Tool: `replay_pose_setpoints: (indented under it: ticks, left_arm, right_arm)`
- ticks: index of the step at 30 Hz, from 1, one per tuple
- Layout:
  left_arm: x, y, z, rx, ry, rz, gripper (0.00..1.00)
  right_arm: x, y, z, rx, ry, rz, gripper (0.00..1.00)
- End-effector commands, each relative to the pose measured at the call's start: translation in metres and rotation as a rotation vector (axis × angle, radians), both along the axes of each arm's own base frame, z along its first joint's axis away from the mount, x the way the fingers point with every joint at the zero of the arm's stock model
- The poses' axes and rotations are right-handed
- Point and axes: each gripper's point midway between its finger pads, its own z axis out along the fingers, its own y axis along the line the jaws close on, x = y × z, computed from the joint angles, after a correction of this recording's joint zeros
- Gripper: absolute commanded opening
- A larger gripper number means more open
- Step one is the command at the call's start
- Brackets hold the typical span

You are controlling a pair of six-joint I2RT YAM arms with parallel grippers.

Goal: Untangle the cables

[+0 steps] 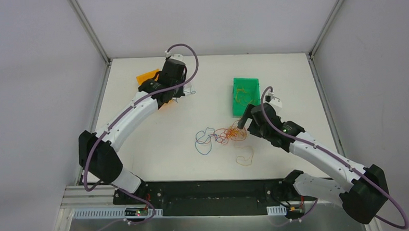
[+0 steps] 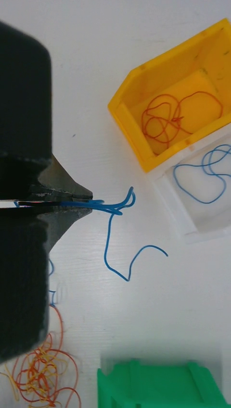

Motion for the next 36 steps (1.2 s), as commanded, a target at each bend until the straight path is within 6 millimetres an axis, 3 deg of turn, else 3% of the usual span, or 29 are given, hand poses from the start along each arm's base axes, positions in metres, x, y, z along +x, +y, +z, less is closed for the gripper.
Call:
replay_pose_setpoints:
  ticks: [1,6,11,19,28,31,33,35,36]
  left_arm:
    - [0.03,0.011,0.033,0.073,-0.052,0.005,0.0]
    - [0.066,0.027,0.043,0.106,-0.071,0.075,0.0]
    - [0.101,0.039,0.029,0.149,-0.048,0.125,0.0]
    - [0.148,0.042,-0.022,0.21,0.046,0.138,0.0]
    - [0.203,0.039,-0.089,0.114,0.121,0.15,0.0]
    - [0.21,0.037,-0.1,0.073,0.138,0.142,0.16]
    - [0.209,0.035,-0.098,0.051,0.144,0.132,0.35]
    - [0.203,0.033,-0.084,0.034,0.143,0.115,0.53]
    - [0.199,0.033,-0.065,0.016,0.121,0.111,0.62]
  right_arm:
    - [0.007,-0.003,0.016,0.011,-0.049,-0.005,0.99]
    - [0.01,-0.004,0.017,0.018,-0.051,-0.008,0.99]
    - [0.015,-0.003,0.018,0.018,-0.041,-0.004,0.99]
    - [0.024,-0.002,0.021,0.025,-0.021,0.008,0.99]
    - [0.034,0.002,0.01,0.033,0.024,0.014,0.99]
    - [0.036,0.002,0.006,0.031,0.039,0.013,0.99]
    - [0.037,0.003,0.005,0.035,0.046,0.014,0.99]
    - [0.039,0.003,0.002,0.037,0.055,0.013,1.0]
    - [0.04,0.004,0.002,0.038,0.06,0.014,0.99]
